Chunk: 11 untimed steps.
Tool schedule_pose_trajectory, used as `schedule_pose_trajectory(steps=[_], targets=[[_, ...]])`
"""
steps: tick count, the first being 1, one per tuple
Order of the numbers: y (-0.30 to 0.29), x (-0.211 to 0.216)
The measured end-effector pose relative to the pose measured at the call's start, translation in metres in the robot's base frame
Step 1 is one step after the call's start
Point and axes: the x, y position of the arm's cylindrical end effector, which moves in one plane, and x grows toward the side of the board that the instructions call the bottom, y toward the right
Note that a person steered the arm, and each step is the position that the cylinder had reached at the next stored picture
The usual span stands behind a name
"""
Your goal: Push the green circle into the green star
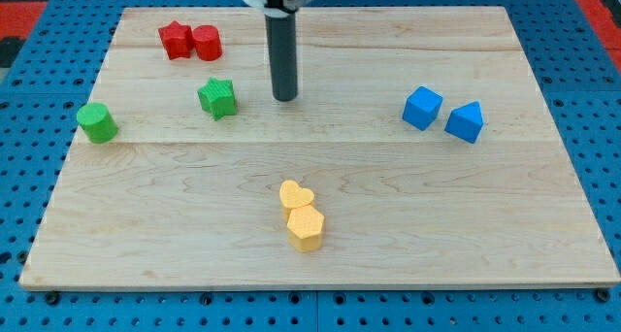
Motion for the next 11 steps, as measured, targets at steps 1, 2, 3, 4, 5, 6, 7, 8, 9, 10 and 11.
schedule_pose_trajectory(steps=[1,2,3,4,5,6,7,8,9,10,11], targets=[[-0.065,0.006],[-0.095,0.017],[-0.056,0.039],[-0.098,0.124],[-0.252,0.126],[-0.253,0.117],[-0.238,0.068],[-0.235,0.05],[-0.184,0.05],[-0.173,0.092],[-0.036,0.1]])
